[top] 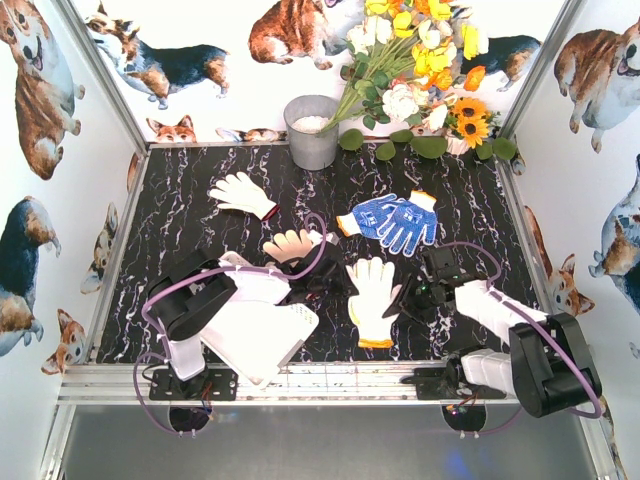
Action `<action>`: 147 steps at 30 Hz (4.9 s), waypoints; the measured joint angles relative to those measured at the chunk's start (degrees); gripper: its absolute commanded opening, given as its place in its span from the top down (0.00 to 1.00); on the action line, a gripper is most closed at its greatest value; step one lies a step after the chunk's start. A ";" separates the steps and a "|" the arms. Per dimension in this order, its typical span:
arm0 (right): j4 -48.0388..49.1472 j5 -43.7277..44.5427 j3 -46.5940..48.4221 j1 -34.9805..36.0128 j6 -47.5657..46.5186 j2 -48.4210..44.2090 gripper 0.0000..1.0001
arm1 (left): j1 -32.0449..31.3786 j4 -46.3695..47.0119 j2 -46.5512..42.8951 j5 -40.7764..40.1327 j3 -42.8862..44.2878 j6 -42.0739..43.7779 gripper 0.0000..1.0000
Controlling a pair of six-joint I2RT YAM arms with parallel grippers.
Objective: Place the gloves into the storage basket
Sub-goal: Pick up the glove from the center of the board, then place the glove in the bin.
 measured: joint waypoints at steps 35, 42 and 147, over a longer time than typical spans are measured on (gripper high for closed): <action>-8.41 -3.78 8.79 2.23 -3.61 1.14 1.00 | -0.28 -11.17 -12.55 -2.93 -0.13 6.84 1.00; -10.38 -5.14 16.48 8.24 -5.03 9.18 1.00 | 1.31 -19.19 -16.52 -3.34 0.61 8.48 1.00; -29.18 -0.98 86.12 45.33 -16.50 59.52 1.00 | 30.40 -81.11 -54.66 -13.25 -8.76 -0.63 1.00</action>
